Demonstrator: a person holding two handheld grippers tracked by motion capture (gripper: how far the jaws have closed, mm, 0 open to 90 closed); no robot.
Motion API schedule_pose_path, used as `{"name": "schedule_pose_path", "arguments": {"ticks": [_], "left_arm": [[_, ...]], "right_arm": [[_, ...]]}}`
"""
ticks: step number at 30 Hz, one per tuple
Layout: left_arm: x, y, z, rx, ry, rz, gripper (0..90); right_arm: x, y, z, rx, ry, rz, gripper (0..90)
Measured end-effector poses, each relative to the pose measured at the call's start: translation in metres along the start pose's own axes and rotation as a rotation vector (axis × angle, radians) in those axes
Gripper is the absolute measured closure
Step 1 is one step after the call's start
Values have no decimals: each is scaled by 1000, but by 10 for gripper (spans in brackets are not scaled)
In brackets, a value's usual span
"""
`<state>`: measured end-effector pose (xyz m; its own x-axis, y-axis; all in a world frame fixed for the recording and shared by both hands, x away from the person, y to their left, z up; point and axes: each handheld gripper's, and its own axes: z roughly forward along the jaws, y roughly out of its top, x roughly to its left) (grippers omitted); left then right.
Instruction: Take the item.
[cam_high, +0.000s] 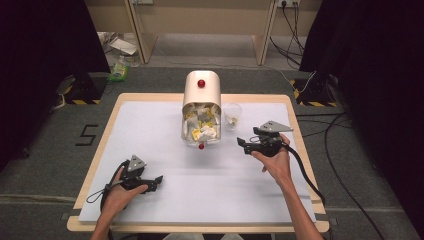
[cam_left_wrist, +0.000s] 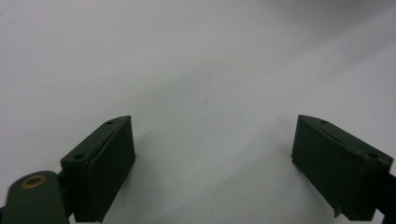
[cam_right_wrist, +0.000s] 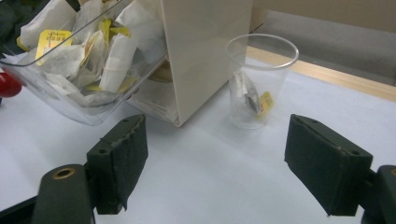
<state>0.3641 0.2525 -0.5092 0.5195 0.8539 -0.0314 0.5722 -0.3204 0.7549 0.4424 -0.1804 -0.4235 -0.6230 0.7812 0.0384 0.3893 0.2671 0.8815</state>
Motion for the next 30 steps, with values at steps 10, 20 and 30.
{"name": "schedule_pose_path", "arguments": {"ticks": [10,20,30], "left_arm": [[0,0,0,0,0,0,123],[0,0,0,0,-1,0,123],[0,0,0,0,0,0,122]], "right_arm": [[3,-11,1,36,-2,-4,219],[9,-25,-4,76,-14,-31,218],[9,-43,-9,114,-14,-17,218]]}}
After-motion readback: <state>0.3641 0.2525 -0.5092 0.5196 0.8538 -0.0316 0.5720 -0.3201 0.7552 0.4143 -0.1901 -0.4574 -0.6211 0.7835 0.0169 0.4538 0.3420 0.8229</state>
